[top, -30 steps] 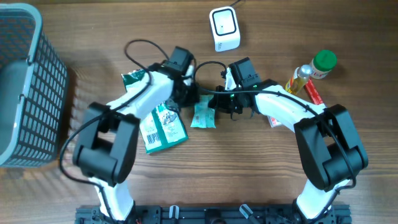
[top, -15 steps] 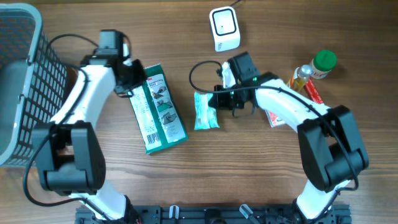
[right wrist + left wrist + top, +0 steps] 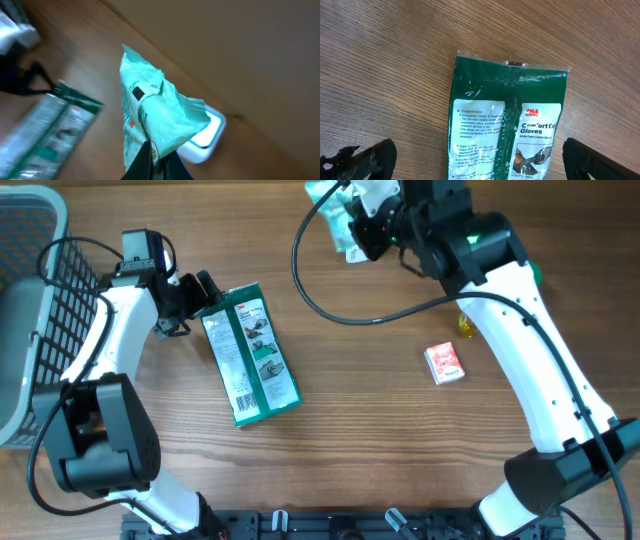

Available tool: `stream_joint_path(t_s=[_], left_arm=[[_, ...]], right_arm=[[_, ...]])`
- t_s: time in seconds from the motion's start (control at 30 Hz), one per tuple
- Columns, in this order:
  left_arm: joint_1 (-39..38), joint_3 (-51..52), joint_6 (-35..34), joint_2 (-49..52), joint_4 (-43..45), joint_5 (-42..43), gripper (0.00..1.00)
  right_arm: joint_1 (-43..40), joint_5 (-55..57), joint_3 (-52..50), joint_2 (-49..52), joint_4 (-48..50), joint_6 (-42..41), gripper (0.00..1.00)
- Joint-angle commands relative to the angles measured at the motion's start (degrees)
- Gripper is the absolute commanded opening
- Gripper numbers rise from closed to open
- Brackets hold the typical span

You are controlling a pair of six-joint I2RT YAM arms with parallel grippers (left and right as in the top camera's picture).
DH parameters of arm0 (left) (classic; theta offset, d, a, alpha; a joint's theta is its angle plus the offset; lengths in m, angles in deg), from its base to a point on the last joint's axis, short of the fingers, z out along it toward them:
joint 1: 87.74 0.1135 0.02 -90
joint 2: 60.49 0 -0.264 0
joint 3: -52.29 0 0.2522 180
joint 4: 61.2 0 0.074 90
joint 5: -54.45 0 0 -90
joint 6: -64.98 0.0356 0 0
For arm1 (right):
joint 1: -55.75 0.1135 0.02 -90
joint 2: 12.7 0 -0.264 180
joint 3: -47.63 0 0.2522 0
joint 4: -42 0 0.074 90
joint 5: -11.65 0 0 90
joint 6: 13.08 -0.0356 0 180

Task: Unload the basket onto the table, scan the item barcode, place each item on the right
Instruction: 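Release with the left gripper and lift the wipes pack with the right, then hold the wipes pack up at the scanner window with the right gripper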

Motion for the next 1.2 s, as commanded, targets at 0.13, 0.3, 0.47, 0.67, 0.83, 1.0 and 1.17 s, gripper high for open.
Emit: stream_joint_path(t_s=[0.13, 0.3, 0.47, 0.67, 0.83, 1.0, 1.17], left_arm=[[0.3, -0.7, 0.5, -0.7, 0.1, -0.1, 1.0], [0.3, -0.7, 0.5, -0.7, 0.1, -0.1, 1.0], [0.3, -0.7, 0.5, -0.7, 0.1, -0.1, 1.0], [0.3, -0.7, 0.5, -0.7, 0.1, -0.1, 1.0], [0.3, -0.7, 0.5, -0.7, 0.1, -0.1, 1.0], [0.3, -0.7, 0.5, -0.7, 0.1, -0.1, 1.0], [0.3, -0.7, 0.5, -0.7, 0.1, -0.1, 1.0]], right_arm=[[-0.2, 16.5, 0.9, 9.6, 13.9, 21.2, 0.04], [-0.2, 26.6, 0.9, 20.9, 32.4, 27.5, 0.04], [-0.2, 35.5, 0.9, 29.9, 43.7, 29.6, 0.04], [0.5, 38.2, 0.9, 33.6, 44.2, 30.7, 0.04], [2.7, 37.6, 0.9, 34.0, 41.3, 25.2, 0.04], [3.0, 37.5, 0.9, 34.0, 36.7, 18.1, 0.04], [3.0, 35.8, 0.9, 34.0, 32.3, 3.7, 0.04]])
